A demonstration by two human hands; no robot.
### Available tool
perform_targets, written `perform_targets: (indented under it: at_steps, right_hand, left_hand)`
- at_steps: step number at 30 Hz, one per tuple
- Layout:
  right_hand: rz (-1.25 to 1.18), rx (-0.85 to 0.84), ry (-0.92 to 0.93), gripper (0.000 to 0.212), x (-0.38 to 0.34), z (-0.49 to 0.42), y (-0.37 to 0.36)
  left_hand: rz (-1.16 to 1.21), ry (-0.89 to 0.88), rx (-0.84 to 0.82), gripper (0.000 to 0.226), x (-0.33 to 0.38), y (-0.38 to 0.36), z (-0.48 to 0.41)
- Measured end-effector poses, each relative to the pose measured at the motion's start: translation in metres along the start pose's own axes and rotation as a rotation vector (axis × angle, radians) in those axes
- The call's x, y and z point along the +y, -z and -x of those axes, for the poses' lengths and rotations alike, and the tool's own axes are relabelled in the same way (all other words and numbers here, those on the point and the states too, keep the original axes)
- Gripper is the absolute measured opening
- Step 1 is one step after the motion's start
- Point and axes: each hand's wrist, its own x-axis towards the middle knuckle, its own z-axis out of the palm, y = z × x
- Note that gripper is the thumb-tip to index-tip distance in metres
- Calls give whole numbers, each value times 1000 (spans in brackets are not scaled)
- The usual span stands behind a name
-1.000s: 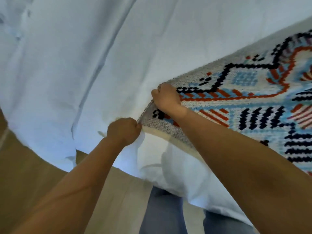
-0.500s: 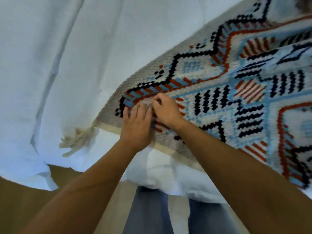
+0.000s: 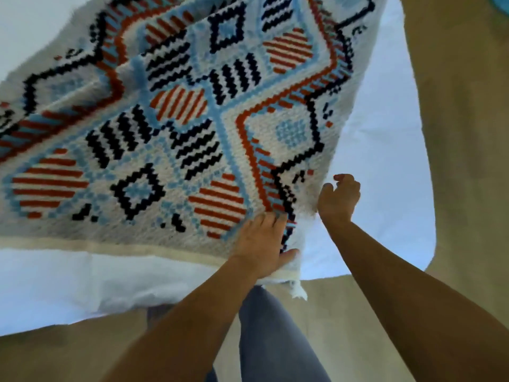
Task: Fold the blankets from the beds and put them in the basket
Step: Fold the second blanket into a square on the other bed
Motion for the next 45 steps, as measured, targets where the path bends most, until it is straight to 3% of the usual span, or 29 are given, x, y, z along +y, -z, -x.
perform_targets:
  at_steps: [2,5,7,12,16,18,21,33,35,39,43,45]
  right_hand:
    - [-136,-122,-144,9,19,-11,9]
    - [-309,-478,-244,37,20,-9,10]
    - [-319,-594,-214,51,16,-5,5]
    - [-301,-526,-30,22,-1,-11,-6]
    - [-152,-501,145,21,-9,-32,-1]
    - [-59,-468,210,33,-14,-48,7]
    - [-86,-408,245,28,-23,-70,23]
    - [-134,-325,375,26,-52,-182,54]
    - [-100,-402,361,26,-40,-200,49]
    - [-135,-717,234,37,-14,-204,36]
    - [-308,-1064,-48,40,17,-187,42]
    - [-295,-1123,-131,39,36,-179,44]
  left_hand:
    - [81,109,14,91,27,-11,-10]
    - [83,282,-13,99,48,-21,-22]
    - [28,363,-15,95,54,-21,-32]
    - [-3,505,101,58,57,-14,-56]
    - [13,490,67,37,54,-12,-69]
    - [83,421,83,33,58,-8,-78]
    - [189,325,133,31,72,7,-93]
    - [363,328,351,26,127,35,-199]
    - [312,392,343,35,135,20,-214]
    - [94,504,262,73,157,-30,-218]
    - [157,655,363,66,179,-43,-210]
    - [135,757,427,63,182,-44,-197]
